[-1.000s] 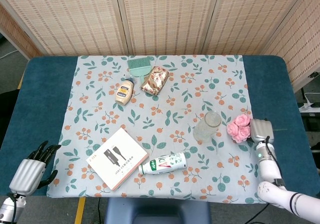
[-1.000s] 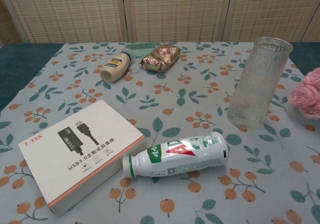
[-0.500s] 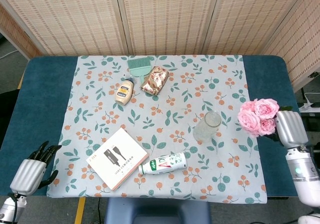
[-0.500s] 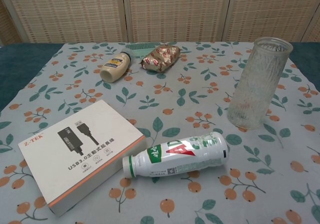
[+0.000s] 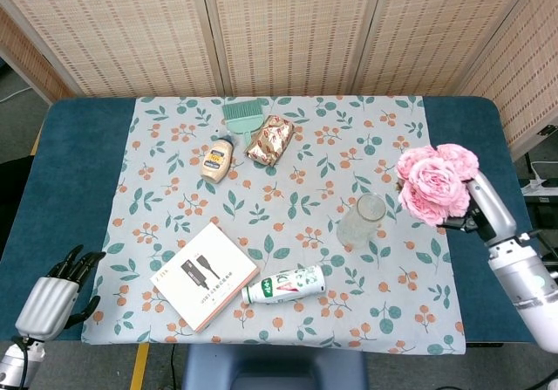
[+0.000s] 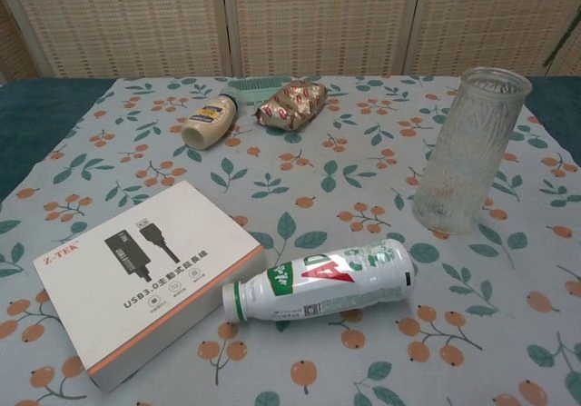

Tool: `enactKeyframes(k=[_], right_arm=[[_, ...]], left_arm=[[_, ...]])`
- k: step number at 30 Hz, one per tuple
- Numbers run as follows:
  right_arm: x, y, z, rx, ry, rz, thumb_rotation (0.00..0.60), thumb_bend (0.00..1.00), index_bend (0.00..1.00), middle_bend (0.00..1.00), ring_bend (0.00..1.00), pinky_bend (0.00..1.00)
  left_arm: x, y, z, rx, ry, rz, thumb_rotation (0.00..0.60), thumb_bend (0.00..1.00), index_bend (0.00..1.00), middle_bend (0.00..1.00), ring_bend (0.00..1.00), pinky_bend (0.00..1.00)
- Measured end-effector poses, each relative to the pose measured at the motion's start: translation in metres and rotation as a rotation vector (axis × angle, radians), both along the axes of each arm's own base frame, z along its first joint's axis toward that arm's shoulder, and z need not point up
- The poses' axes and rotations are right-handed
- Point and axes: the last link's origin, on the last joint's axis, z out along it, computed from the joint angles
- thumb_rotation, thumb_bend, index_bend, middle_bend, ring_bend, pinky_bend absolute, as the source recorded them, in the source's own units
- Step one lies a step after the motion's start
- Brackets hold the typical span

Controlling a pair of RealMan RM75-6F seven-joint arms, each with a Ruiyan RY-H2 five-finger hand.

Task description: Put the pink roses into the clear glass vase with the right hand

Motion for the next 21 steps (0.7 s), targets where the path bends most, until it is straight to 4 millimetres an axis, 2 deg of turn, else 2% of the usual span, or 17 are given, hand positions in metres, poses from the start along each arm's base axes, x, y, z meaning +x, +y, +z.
enactKeyframes(k=[4,8,21], right_arm=[[0.022,-0.004,0.0,0.103,-0.055,0.005,0.6,0.78,0.93,0.95,1.0,0.93],[0.035,0.001,0.0,0.107,-0.061,0.034,0.6,0.78,0.93,0.95,1.0,0.93],[0.035,-0.002,0.003,0.101,-0.028,0.001,0.6,0.78,0.93,0.95,1.0,0.93]], left_arm=[[0.0,0.0,0.0,0.0,-0.002,0.003,0.6,0.35,0.11,0.16,0.05,0.28],[0.0,0.0,0.0,-0.001,-0.003,0.001,0.6,0.35,0.11,0.16,0.05,0.28],[0.0,-0.001,0.0,-0.002,-0.001,0.0,0.6,0.35,0.11,0.16,0.05,0.28]])
